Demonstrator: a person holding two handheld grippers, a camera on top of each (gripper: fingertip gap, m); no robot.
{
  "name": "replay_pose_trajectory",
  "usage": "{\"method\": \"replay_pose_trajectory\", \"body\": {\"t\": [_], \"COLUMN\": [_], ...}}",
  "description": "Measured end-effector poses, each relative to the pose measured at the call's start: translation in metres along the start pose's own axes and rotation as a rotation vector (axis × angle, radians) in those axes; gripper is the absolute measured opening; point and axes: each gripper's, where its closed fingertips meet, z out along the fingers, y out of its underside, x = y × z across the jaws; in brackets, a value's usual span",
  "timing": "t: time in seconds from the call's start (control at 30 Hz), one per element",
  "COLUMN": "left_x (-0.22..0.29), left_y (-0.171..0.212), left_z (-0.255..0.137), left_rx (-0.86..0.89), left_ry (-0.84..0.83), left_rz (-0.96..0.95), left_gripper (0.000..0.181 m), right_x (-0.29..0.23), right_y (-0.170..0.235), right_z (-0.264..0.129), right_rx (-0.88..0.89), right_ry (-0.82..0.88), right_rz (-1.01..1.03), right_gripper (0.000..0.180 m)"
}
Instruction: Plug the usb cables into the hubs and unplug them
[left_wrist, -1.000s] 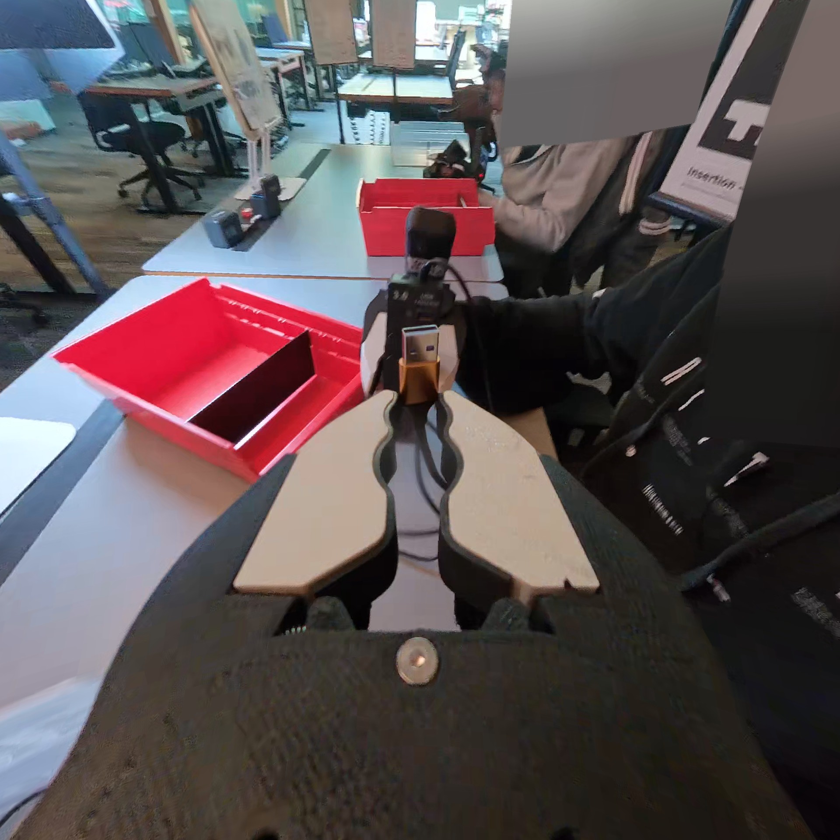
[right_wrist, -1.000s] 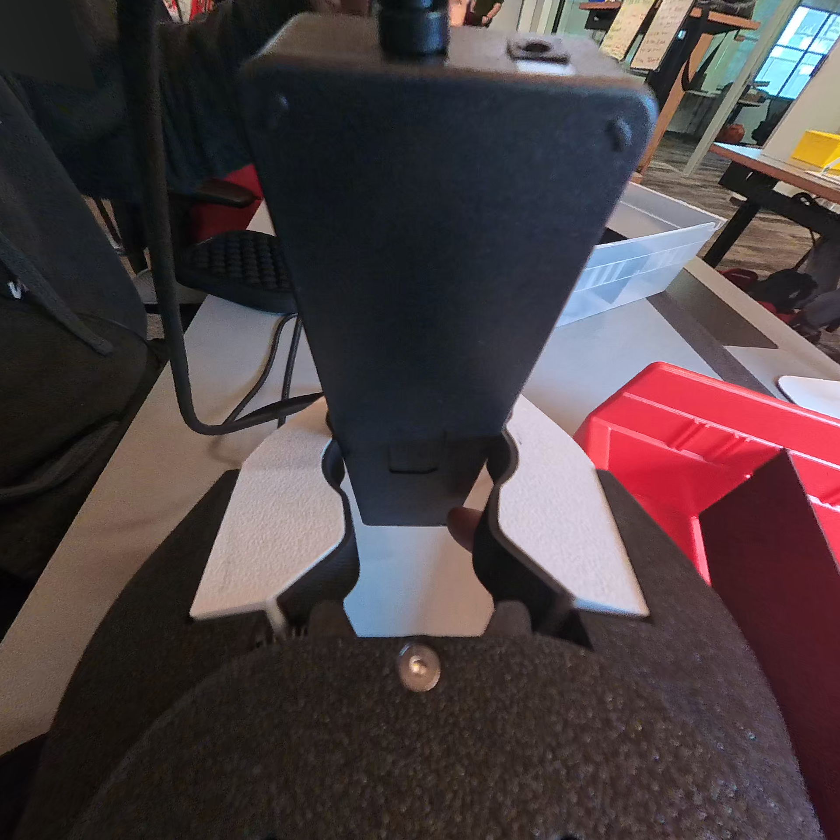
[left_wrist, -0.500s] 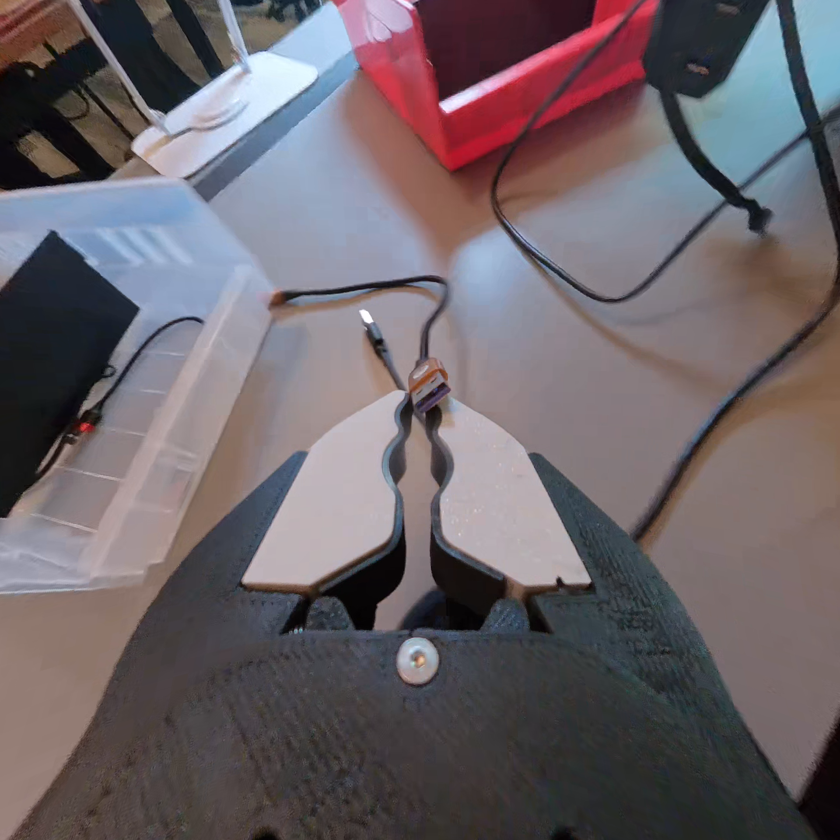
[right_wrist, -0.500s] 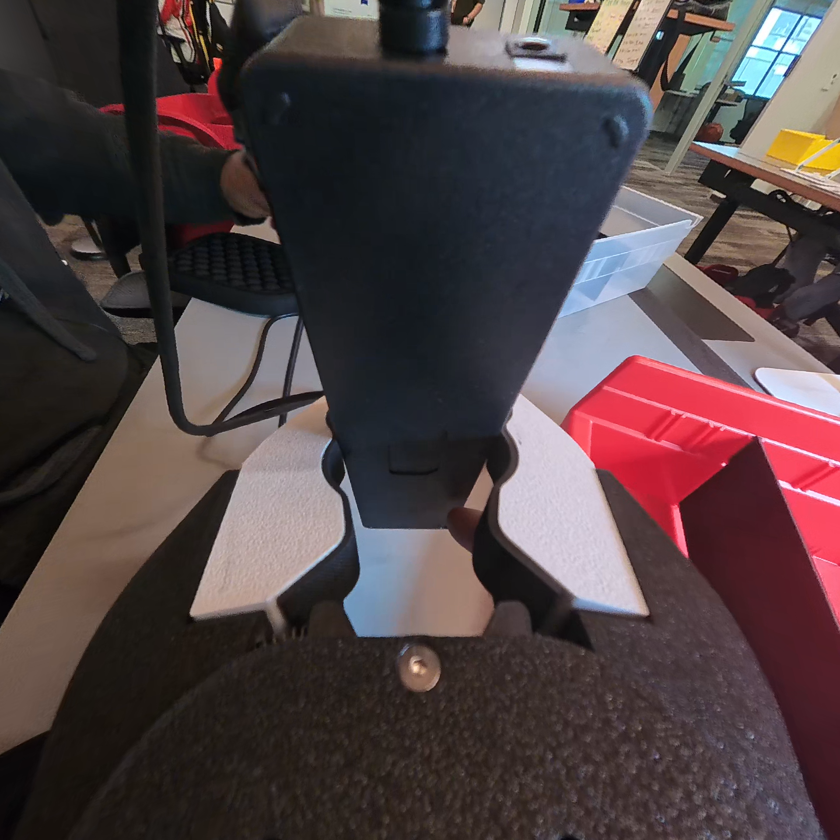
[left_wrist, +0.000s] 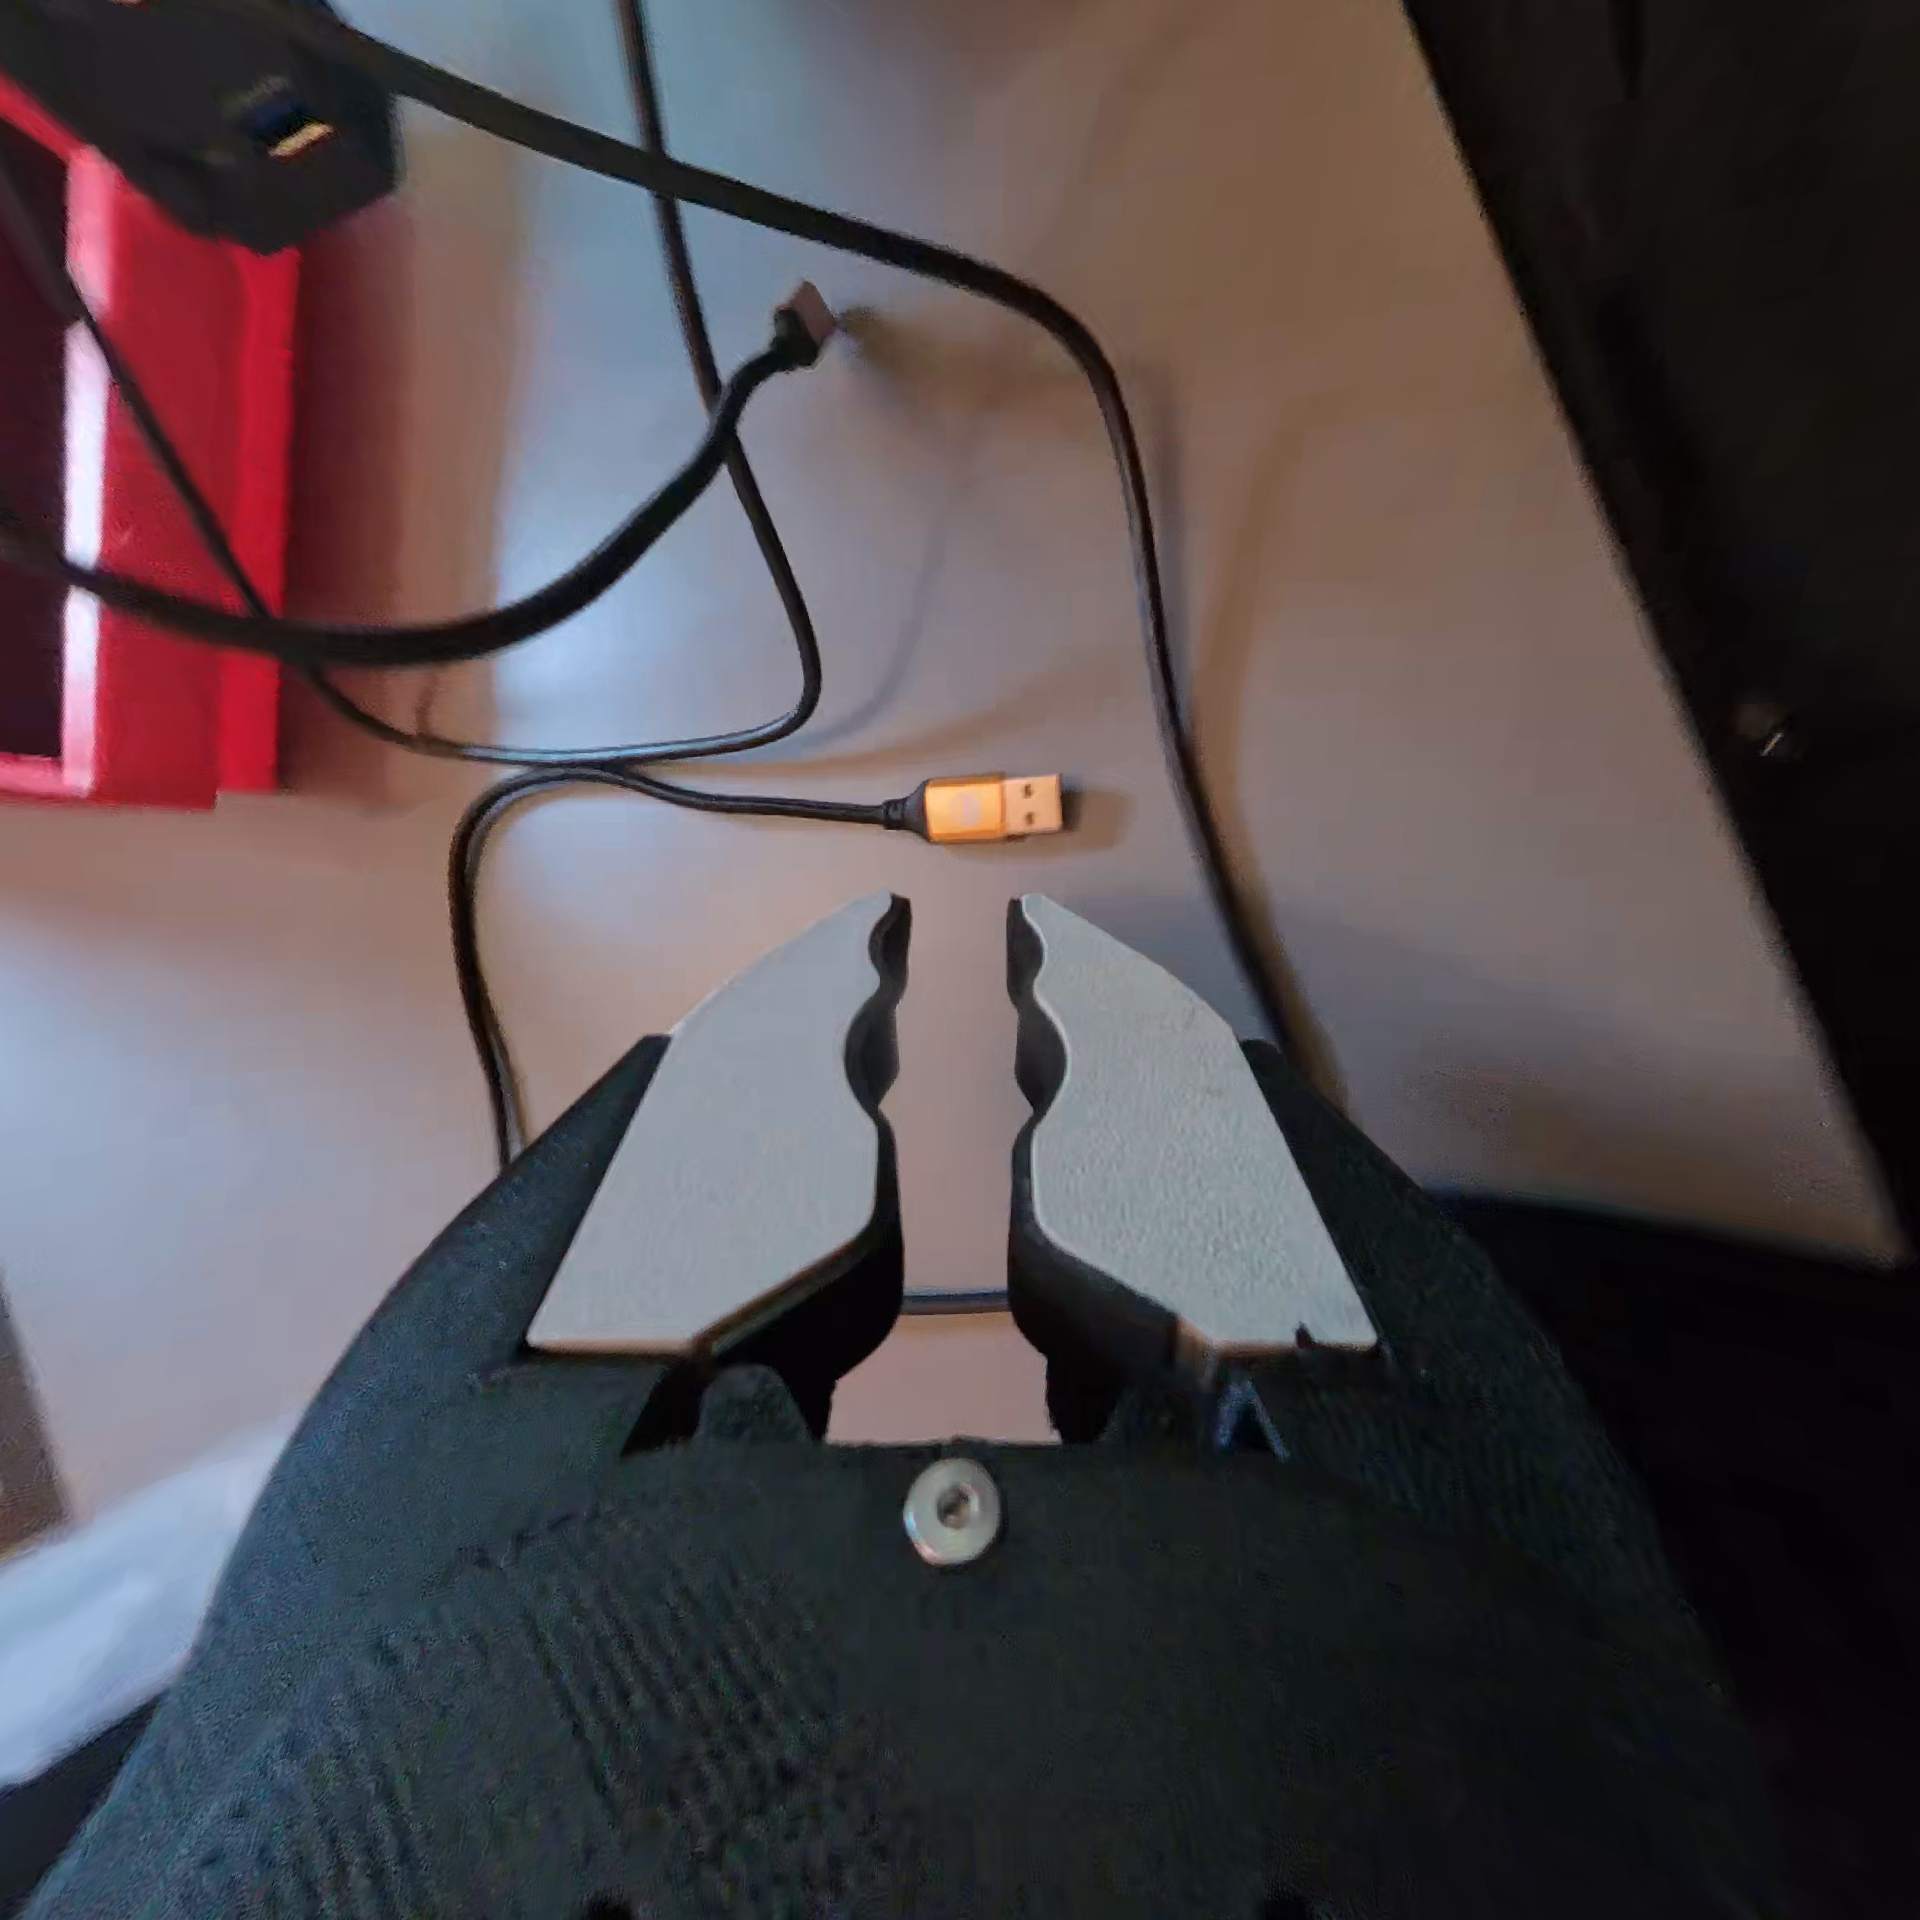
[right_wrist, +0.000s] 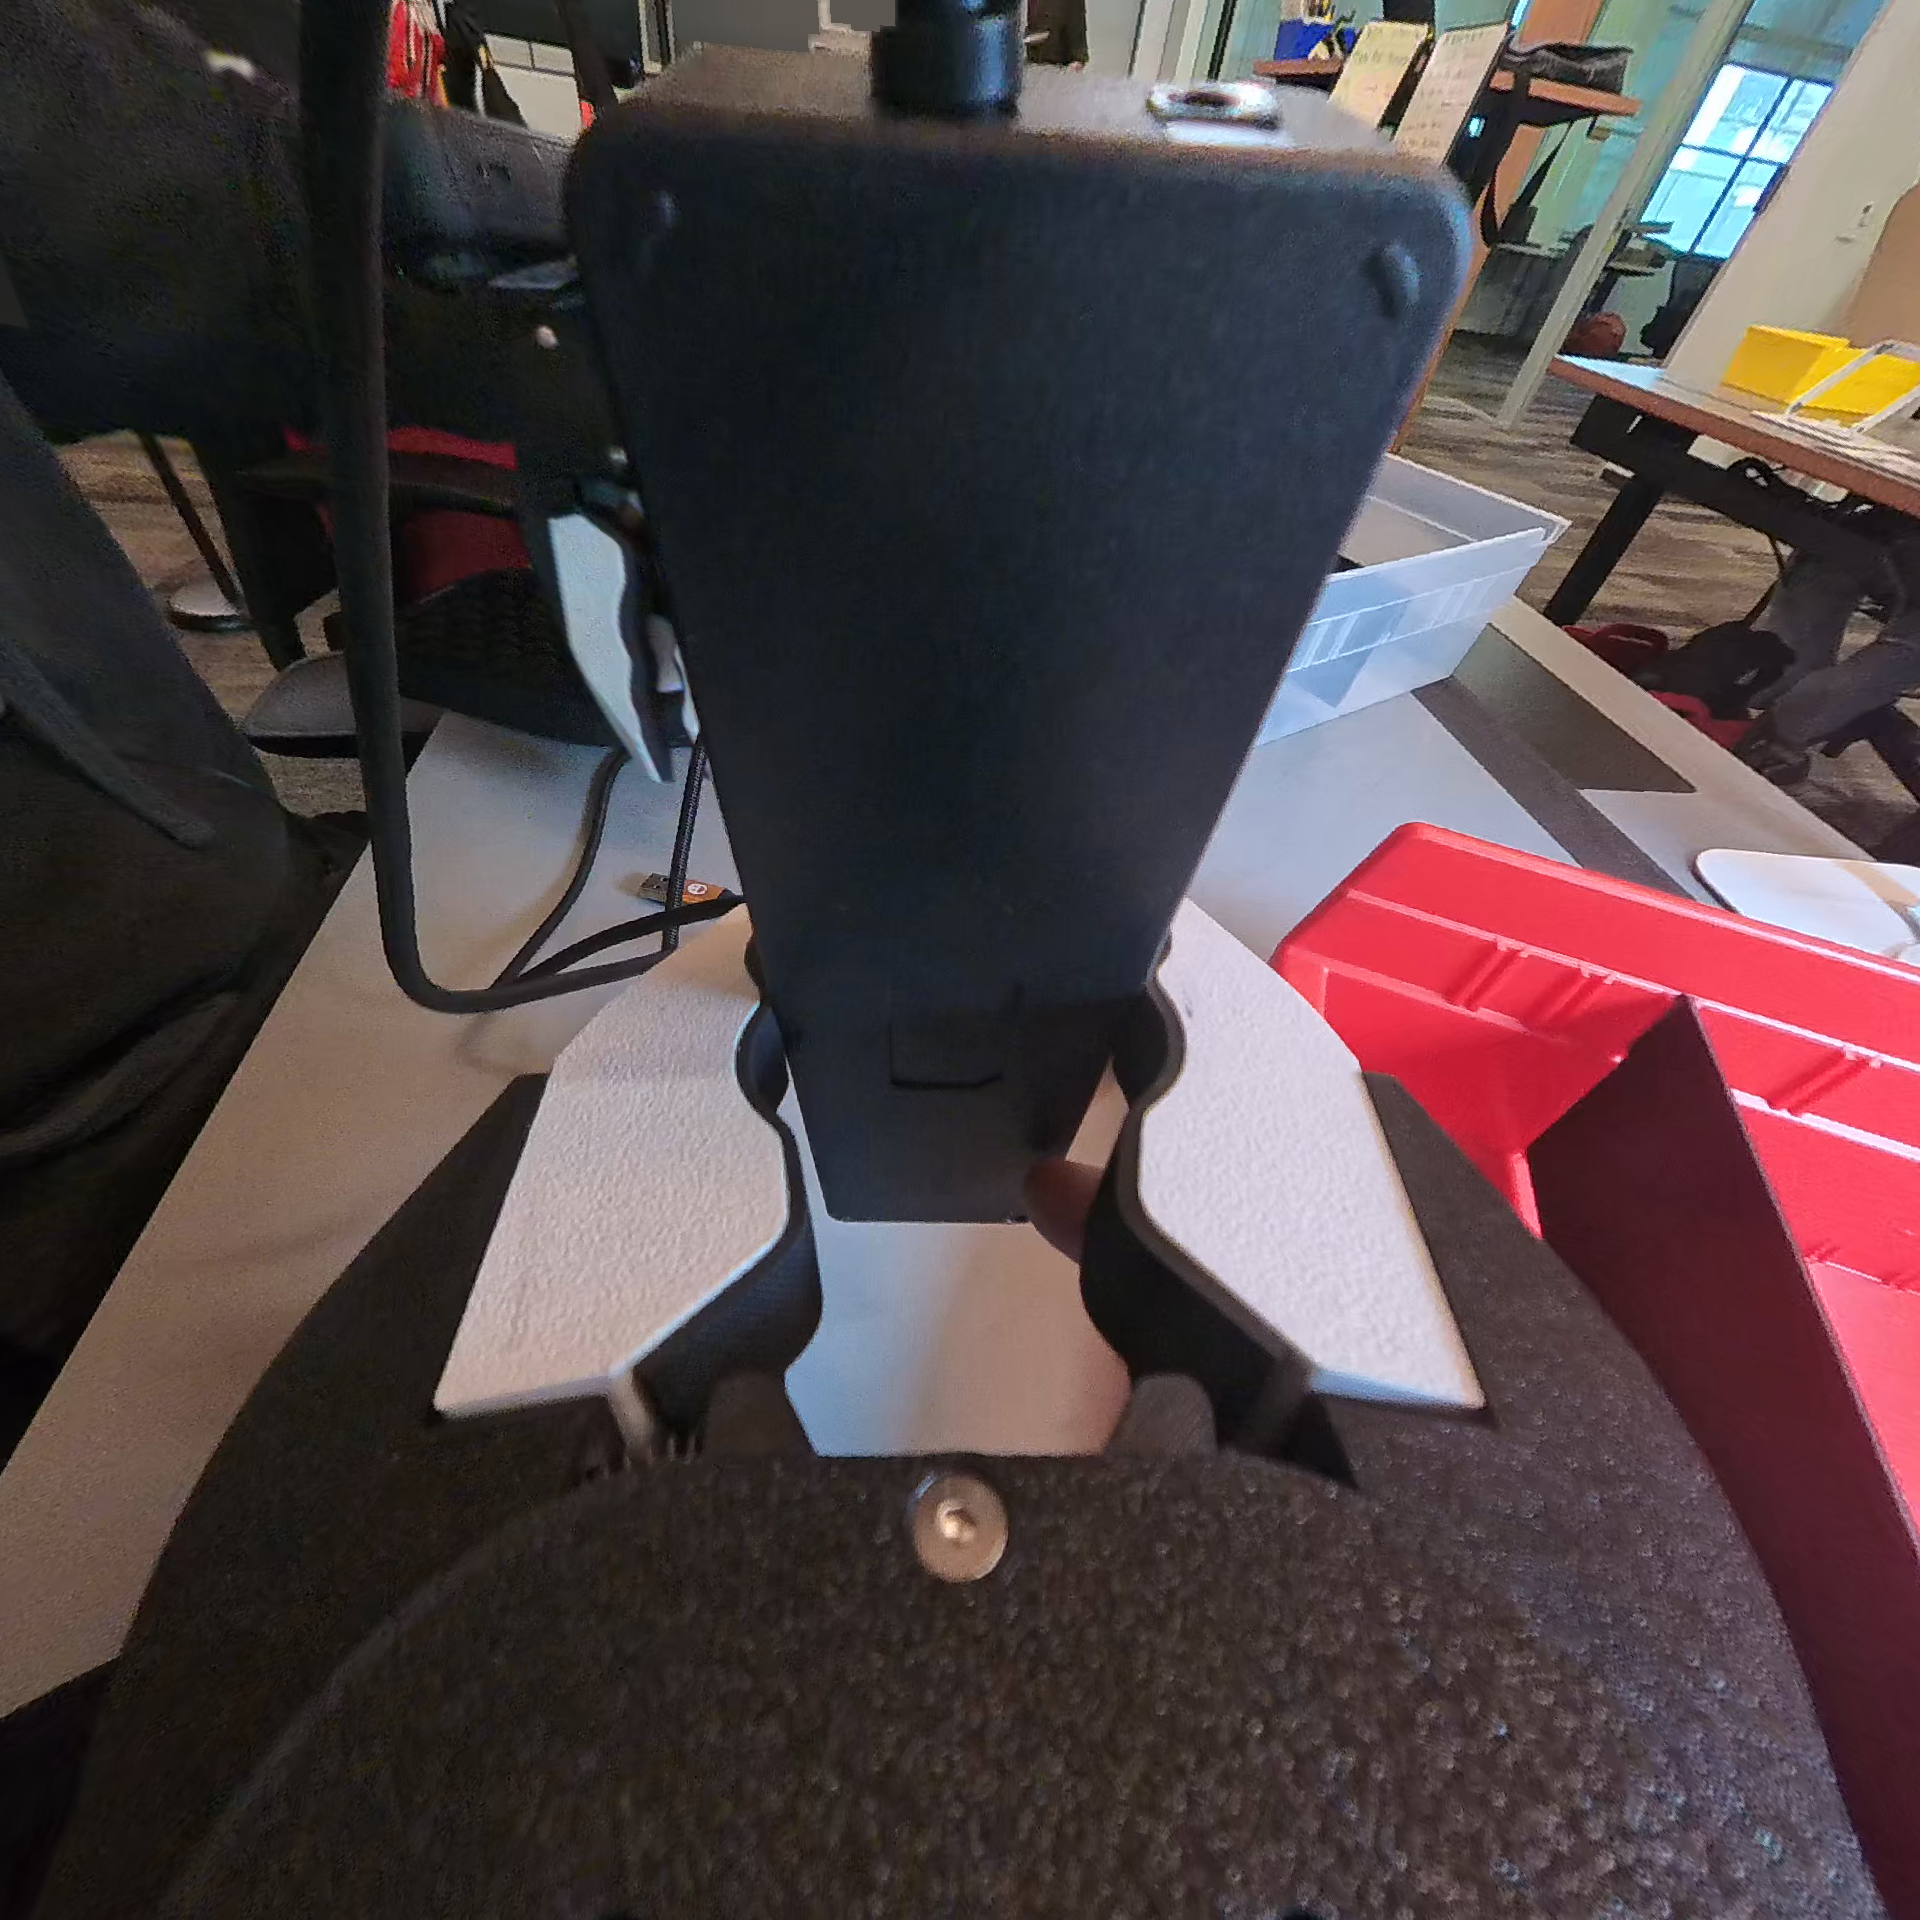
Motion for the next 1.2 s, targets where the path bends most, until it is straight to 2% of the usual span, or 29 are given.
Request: {"method": "replay_pose_trajectory", "body": {"t": [0.23, 0.47, 0.53, 0.6, 0.73, 0.9, 1.03, 1.2], "left_x": [-0.015, -0.01, -0.006, -0.001, 0.006, -0.005, -0.051, -0.091], "left_y": [0.006, 0.007, 0.003, 0.005, -0.001, -0.012, -0.019, -0.004], "left_z": [0.03, 0.045, 0.047, 0.045, 0.046, 0.034, -0.015, -0.114], "left_rx": [-0.189, -0.163, -0.138, -0.147, -0.112, -0.014, 0.18, 0.278], "left_ry": [0.245, 0.428, 0.469, 0.524, 0.563, 0.489, 0.257, -0.146], "left_rz": [0.567, 0.755, 0.755, 0.752, 0.569, 0.087, -0.308, -0.541], "left_gripper": [0.028, 0.032, 0.029, 0.018, 0.017, 0.016, 0.016, 0.016], "right_x": [0.006, 0.01, 0.011, 0.011, 0.012, 0.014, 0.013, 0.009], "right_y": [0.006, 0.01, 0.009, 0.01, 0.011, 0.007, 0.003, 0.0], "right_z": [-0.003, -0.008, -0.009, -0.01, -0.011, -0.015, -0.019, -0.014], "right_rx": [-0.009, -0.009, 0.001, 0.007, 0.001, 0.024, 0.038, 0.041], "right_ry": [0.014, 0.018, 0.018, 0.017, 0.022, 0.036, 0.028, 0.001], "right_rz": [0.025, 0.044, 0.052, 0.062, 0.061, 0.062, 0.057, 0.054], "right_gripper": [0.063, 0.063, 0.063, 0.063, 0.063, 0.063, 0.062, 0.063]}}
